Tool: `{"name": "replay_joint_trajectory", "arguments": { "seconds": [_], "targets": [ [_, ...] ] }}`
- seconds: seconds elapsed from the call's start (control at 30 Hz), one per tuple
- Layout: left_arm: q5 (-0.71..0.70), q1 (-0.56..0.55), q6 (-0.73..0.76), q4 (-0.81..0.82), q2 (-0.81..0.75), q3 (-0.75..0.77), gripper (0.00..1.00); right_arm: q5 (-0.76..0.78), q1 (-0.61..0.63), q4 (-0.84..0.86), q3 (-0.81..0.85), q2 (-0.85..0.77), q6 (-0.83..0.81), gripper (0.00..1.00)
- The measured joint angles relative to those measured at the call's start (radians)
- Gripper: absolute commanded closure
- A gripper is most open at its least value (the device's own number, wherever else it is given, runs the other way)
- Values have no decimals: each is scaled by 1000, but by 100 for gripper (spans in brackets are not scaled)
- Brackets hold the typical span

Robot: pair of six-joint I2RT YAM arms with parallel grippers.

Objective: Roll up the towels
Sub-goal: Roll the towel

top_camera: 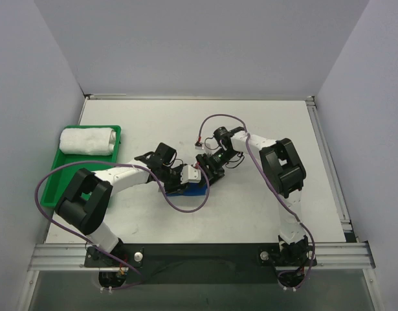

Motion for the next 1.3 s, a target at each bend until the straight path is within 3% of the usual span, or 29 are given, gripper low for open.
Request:
{"name": "replay_joint_trajectory", "arguments": {
  "seconds": [0.07, 0.17, 0.2, 0.27, 0.3, 0.63, 0.9, 1.03, 1.07, 1.1, 1.17, 1.23, 1.27, 1.3],
  "targets": [
    [12, 7, -13, -13, 12, 14, 60, -4, 10, 16, -3, 0, 13, 44],
    [22, 14, -26, -24, 21, 26, 60, -4, 23, 32, -3, 0, 25, 63],
    [24, 16, -30, -27, 24, 29, 59, -4, 23, 33, -3, 1, 29, 79],
    [25, 18, -38, -32, 27, 34, 54, -6, 23, 33, -3, 3, 32, 99],
    [25, 19, -41, -32, 28, 34, 49, -10, 23, 32, -3, 5, 37, 100],
    [-84, -33, -49, 24, -34, -30, 32, -54, 23, 47, -3, 16, 77, 100],
    [-177, -82, -25, 59, -37, -57, 33, -126, 14, 48, -2, 50, 101, 100],
    [-191, -89, -11, 61, -33, -55, 46, -173, 2, 47, 0, 77, 109, 100],
    [-193, -89, -8, 58, -29, -51, 51, -185, -3, 47, 0, 85, 111, 100],
    [-193, -89, -6, 54, -22, -45, 63, -194, -6, 47, 1, 90, 112, 100],
    [-195, -89, -4, 29, -3, -16, 72, -204, -14, 45, 2, 94, 114, 100],
    [-197, -89, -15, 3, 17, 13, 81, -203, -22, 43, 7, 94, 115, 89],
    [-197, -89, -23, -11, 26, 27, 84, -202, -27, 44, 9, 94, 115, 73],
    [-196, -88, -35, -23, 32, 39, 89, -201, -32, 43, 9, 94, 117, 67]
  ]
}}
